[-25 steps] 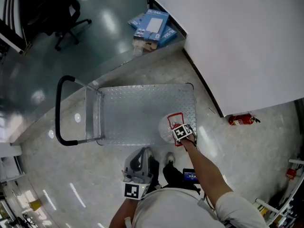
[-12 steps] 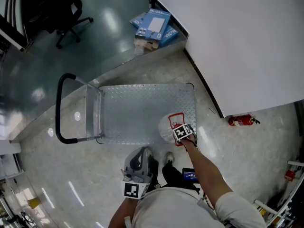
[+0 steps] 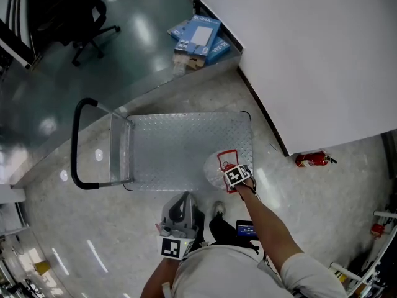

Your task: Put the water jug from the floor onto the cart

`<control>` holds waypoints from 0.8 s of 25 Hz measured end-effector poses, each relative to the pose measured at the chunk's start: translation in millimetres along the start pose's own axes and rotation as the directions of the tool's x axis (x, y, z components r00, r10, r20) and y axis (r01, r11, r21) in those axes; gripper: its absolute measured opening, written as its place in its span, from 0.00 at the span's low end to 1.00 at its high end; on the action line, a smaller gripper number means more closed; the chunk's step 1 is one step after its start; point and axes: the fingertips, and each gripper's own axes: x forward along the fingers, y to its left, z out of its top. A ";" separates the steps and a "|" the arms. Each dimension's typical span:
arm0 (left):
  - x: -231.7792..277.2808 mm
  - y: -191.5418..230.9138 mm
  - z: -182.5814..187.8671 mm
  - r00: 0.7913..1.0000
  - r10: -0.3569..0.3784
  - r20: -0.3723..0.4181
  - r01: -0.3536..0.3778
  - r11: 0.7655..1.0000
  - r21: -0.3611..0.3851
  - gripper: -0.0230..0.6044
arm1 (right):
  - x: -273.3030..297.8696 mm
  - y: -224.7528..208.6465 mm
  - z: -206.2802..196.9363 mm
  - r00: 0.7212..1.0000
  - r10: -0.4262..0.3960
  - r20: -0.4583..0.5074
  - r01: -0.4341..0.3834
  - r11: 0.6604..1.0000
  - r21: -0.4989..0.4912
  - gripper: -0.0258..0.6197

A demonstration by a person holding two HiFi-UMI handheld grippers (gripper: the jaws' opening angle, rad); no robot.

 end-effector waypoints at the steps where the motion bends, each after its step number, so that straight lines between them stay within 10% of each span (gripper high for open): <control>1: 0.9 -0.7 1.7 1.000 -0.001 0.007 0.001 1.000 0.000 0.04 | -2.1 1.0 1.4 1.000 0.000 0.003 0.000 1.000 -0.009 0.52; 8: 2.2 -10.0 4.4 1.000 -0.016 -0.001 0.016 1.000 -0.020 0.04 | -25.9 -0.6 -3.1 0.999 -0.015 0.044 0.016 1.000 -0.024 0.51; 14: -2.3 -10.0 10.7 0.999 -0.014 0.040 0.014 1.000 0.006 0.04 | -58.6 -11.5 -8.7 0.984 -0.083 0.159 0.082 0.997 0.007 0.27; 20: -8.6 -17.5 15.9 0.998 -0.031 0.054 0.030 0.999 0.014 0.04 | -113.8 -11.8 -6.3 0.910 -0.154 0.386 0.136 0.988 0.073 0.11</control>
